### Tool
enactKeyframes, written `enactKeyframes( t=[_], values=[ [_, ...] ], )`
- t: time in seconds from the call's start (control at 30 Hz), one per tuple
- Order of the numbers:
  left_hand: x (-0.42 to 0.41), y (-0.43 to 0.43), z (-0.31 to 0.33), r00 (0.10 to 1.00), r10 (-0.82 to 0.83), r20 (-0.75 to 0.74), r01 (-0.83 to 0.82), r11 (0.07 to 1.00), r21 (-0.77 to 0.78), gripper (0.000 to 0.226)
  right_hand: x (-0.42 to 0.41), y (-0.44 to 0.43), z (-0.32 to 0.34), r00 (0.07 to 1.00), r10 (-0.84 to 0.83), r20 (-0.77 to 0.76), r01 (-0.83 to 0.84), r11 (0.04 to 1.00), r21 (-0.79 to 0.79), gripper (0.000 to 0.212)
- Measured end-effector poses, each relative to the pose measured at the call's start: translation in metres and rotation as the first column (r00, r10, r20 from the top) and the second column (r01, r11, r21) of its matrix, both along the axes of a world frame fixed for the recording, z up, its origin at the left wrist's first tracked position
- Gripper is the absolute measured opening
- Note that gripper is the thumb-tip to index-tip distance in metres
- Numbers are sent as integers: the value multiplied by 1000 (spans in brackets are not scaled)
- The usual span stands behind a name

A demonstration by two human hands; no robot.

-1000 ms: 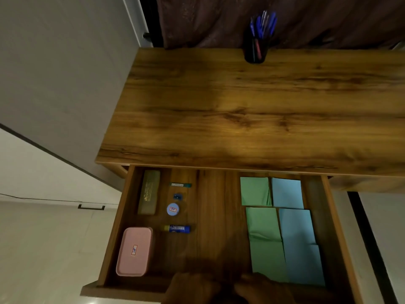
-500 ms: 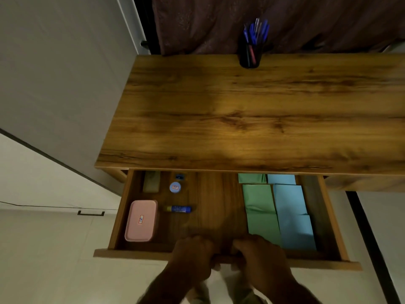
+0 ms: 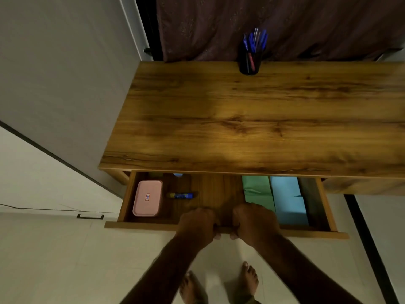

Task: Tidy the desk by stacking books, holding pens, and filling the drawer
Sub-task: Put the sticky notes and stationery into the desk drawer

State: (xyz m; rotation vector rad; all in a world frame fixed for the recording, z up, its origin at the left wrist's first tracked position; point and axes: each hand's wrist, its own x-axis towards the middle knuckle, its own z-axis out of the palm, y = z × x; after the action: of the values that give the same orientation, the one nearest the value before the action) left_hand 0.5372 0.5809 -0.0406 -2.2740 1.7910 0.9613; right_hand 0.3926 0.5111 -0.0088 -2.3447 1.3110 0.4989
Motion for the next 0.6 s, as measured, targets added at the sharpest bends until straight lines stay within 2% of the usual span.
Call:
enactKeyframes(
  t=[0.17, 0.43, 0.6],
  values=[
    [4, -13, 6, 1000, 22, 20, -21, 999, -42, 37, 11, -10, 3, 1000, -17, -13, 16, 999, -32, 38],
    [10, -32, 10, 994, 54, 96, -39, 987, -155, 33, 21, -23, 0, 998, -36, 53, 45, 985, -166, 25],
    [12, -46, 11, 984, 67, 167, -30, 976, -214, 33, 23, -31, -5, 995, -20, 93, 50, 944, -328, 17]
  ],
)
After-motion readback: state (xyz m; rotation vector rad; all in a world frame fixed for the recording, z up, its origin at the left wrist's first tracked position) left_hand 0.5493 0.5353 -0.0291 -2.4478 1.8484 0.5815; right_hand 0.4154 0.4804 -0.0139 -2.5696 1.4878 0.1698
